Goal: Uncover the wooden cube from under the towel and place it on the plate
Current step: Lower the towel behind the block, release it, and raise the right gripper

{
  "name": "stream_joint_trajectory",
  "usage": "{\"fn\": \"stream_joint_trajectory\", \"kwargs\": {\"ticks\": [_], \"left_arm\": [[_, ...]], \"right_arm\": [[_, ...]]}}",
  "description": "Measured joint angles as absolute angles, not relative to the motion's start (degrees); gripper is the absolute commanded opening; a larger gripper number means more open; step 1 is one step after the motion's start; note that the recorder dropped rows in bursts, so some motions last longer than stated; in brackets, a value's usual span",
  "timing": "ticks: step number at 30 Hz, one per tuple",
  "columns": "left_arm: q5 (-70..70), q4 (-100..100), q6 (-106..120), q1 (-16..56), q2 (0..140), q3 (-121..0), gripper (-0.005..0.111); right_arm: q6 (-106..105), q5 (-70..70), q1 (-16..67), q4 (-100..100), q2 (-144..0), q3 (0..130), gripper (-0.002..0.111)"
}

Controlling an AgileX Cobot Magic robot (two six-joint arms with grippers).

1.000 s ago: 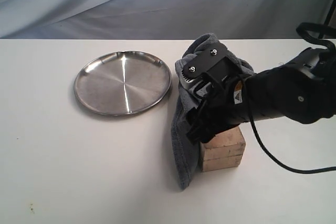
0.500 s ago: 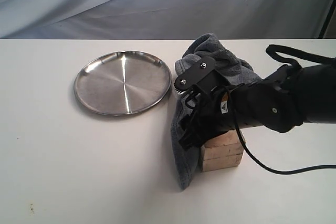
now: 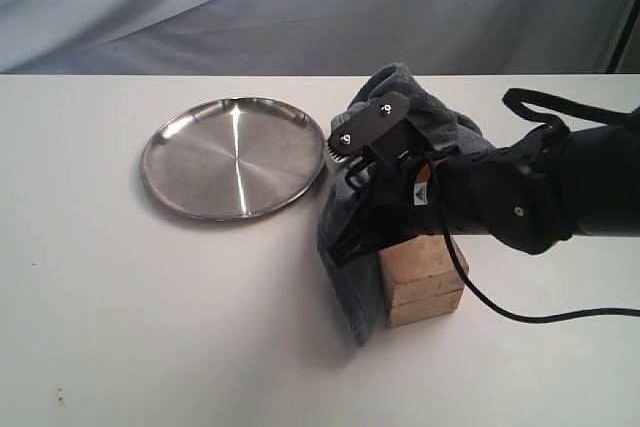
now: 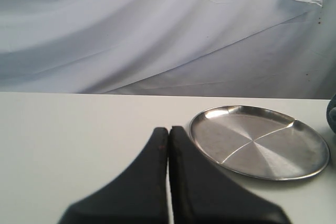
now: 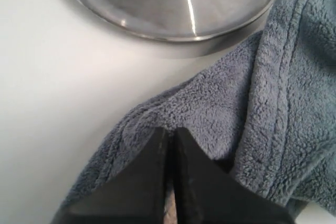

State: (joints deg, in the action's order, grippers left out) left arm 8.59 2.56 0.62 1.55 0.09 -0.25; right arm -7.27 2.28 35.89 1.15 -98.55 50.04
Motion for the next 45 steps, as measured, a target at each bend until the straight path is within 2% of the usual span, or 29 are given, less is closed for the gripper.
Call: {"fn": "stream_joint_trajectory", "kwargs": {"ticks": [8,14,25,29,34,36,38,45], "left_arm": [[8.6,2.6,0.6,1.6,0.1,-0.3,0.001],[8.6,2.6,0.6,1.6,0.1,-0.3,0.001],[8.6,2.6,0.6,1.6,0.1,-0.3,0.001],[8.6,2.6,0.6,1.6,0.1,-0.3,0.001],[8.6,2.6,0.6,1.6,0.1,-0.3,0.001],[8.6,2.6,0.6,1.6,0.1,-0.3,0.001],[8.6,2.6,0.6,1.6,0.1,-0.3,0.001],[8.6,2.6,0.6,1.6,0.1,-0.3,0.001]], "right_arm": [[-7.3,-10.6,34.5,-1.0,-97.6,50.0,0.000],[-8.0,-21.4,28.7,-7.9,-97.6,50.0,0.000],[-16.2,-29.1,19.4,-14.7,-104.3,50.0,0.001],[-16.8,-30.3,18.9,-15.2,-107.7,50.0,0.018],[-16.8,-30.7,18.9,-15.2,-108.0,50.0,0.058],[-15.8,-31.1,18.9,-15.2,-107.1,50.0,0.069],[-14.4,-31.3,18.9,-15.2,-105.6,50.0,0.072],[-11.6,-24.5,20.5,-15.2,-94.4,50.0,0.072]]}}
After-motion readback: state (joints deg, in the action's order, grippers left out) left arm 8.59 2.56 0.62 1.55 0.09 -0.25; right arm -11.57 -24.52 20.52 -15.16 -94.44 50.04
